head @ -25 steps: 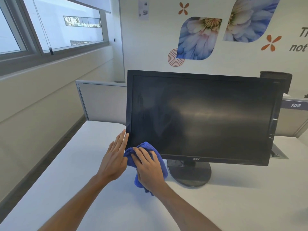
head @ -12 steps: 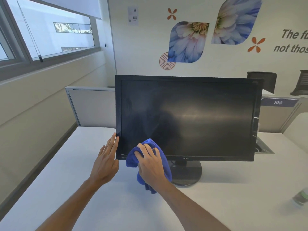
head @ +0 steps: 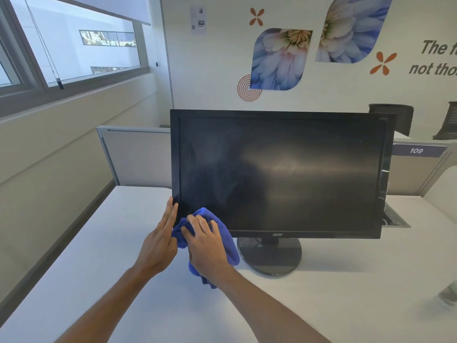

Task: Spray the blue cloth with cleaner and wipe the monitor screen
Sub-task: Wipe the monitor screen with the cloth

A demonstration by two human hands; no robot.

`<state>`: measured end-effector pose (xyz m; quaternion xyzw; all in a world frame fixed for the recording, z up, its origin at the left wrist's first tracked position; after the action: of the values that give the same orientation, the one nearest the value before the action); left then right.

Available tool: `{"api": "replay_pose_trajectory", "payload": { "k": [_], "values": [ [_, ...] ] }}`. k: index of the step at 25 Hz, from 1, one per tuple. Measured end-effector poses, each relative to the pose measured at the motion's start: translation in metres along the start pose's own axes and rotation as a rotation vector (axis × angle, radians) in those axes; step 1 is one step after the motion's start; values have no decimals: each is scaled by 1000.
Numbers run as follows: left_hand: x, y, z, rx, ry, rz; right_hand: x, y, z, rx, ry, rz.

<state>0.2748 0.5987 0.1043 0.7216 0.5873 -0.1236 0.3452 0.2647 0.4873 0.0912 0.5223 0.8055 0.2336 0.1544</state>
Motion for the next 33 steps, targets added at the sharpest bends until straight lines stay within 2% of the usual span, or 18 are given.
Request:
{"api": "replay_pose_trajectory", "payload": {
  "k": [8, 12, 18, 22, 25, 27, 30, 33],
  "values": [
    [6, -1, -1, -12, 15, 16, 4, 23, -8, 3, -37, 29],
    [2, 2, -3, 0, 27, 28, 5, 22, -9, -5, -81, -22],
    [2, 3, -2, 4, 47, 20, 6, 12, -5, 95, -146, -123],
    [-1, -1, -7, 16, 50, 28, 19, 20, -11, 112, -382, -270],
    [-5, -2, -9, 45, 73, 20, 18, 23, -31, 50, -503, -272],
    [-10, -4, -10, 59, 108, 13, 5, 22, -48, 37, -472, -182],
    [-13, -8, -10, 69, 110, 7, -37, 10, -66, 30, -195, 143],
    [-19, -11, -12, 77, 107, 10, -66, -13, -77, -49, -61, 224]
  ]
}}
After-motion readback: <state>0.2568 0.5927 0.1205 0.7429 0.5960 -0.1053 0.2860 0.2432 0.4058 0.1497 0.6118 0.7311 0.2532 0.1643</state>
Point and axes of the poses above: each hand's wrist, its own y-axis towards the middle knuckle, its own z-axis out of the palm, x = y × z, the point moved 7 cm from there along y, towards the middle knuckle, and after that the axes turned 6 degrees about -x, right-handed, at the moved point
